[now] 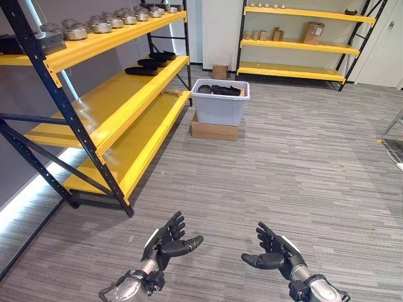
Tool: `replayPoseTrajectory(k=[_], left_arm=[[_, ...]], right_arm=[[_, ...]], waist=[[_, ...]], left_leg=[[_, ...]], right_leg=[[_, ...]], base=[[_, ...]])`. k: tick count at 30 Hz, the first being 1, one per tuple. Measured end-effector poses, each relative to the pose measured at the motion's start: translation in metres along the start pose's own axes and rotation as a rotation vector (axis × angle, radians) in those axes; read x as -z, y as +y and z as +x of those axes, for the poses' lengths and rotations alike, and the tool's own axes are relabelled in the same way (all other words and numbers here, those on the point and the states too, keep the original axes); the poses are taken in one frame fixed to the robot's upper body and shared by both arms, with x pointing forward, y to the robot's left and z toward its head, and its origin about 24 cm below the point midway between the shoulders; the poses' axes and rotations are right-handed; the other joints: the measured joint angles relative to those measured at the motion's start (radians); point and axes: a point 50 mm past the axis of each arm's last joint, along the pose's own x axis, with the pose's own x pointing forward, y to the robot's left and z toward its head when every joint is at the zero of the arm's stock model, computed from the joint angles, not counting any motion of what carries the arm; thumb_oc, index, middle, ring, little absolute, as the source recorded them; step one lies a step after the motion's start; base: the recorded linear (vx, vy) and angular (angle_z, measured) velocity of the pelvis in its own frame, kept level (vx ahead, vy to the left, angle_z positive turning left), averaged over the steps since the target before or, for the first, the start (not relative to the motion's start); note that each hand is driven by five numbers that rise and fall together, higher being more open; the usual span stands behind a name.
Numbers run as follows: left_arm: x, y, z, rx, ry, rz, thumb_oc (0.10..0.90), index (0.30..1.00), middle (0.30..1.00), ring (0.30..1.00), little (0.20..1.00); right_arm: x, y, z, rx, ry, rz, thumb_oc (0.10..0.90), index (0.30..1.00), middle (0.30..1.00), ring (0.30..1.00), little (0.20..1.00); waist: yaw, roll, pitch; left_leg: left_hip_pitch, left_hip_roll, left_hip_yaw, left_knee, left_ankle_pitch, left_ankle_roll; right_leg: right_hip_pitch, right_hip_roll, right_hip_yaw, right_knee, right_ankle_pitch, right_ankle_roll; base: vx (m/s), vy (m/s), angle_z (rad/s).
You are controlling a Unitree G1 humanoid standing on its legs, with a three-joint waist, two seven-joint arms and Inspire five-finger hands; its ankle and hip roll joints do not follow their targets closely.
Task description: Move parts from the plastic box to the shelf.
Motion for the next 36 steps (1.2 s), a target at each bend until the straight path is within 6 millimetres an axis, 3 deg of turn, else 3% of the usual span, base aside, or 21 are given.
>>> replayPoseTrajectory(k=[25, 32, 34, 35, 36], left_arm=[[0.004, 0.000, 0.001, -0.009, 0.010, -0.018, 0.900, 1.000, 1.000, 1.000, 1.000], [-0.005, -0.001, 0.007, 0.003, -0.017, -0.005, 0.900, 1.000, 1.000, 1.000, 1.000], [-0.016, -0.004, 0.016, 0.015, -0.051, 0.008, 0.900, 1.000, 1.000, 1.000, 1.000], [-0.017, -0.007, 0.020, 0.013, -0.057, -0.002, 0.900, 1.000, 1.000, 1.000, 1.000], [-0.019, -0.008, 0.022, 0.020, -0.067, 0.002, 0.900, 1.000, 1.000, 1.000, 1.000]], right_arm=[[-0.001, 0.000, 0.001, -0.001, -0.002, 0.000, 0.900, 1.000, 1.000, 1.000, 1.000], [-0.013, 0.001, 0.009, -0.009, -0.040, -0.015, 0.900, 1.000, 1.000, 1.000, 1.000], [-0.014, -0.001, 0.009, -0.001, -0.045, -0.013, 0.900, 1.000, 1.000, 1.000, 1.000], [-0.018, -0.004, 0.010, 0.006, -0.056, -0.021, 0.900, 1.000, 1.000, 1.000, 1.000], [-0.015, -0.003, 0.008, 0.010, -0.057, -0.002, 0.900, 1.000, 1.000, 1.000, 1.000]], waist=[[0.002, 0.000, 0.000], [0.002, -0.002, 0.001], [0.002, 0.004, 0.007], [0.004, 0.034, 0.020], [-0.022, 0.043, 0.025]], left_leg=[[-0.008, -0.003, -0.008, 0.000, 0.000, 0.000], [-0.040, -0.026, -0.017, 0.000, 0.003, 0.020], [-0.041, -0.065, -0.039, 0.001, -0.015, 0.058], [-0.045, -0.053, -0.066, 0.001, -0.013, 0.079], [-0.047, -0.089, -0.080, 0.011, -0.023, 0.088]], right_leg=[[-0.003, -0.002, -0.007, 0.000, -0.002, 0.000], [-0.041, -0.025, -0.013, 0.027, 0.002, 0.013], [-0.080, -0.057, -0.020, 0.133, -0.025, 0.048], [-0.149, -0.060, -0.010, 0.261, -0.037, 0.061], [-0.230, -0.081, 0.005, 0.434, -0.032, 0.065]], base=[[0.01, 0.013, 0.00], [0.01, 0.151, 0.04], [0.05, 0.319, 0.14], [0.02, 0.236, 0.23], [0.00, 0.322, 0.37]])
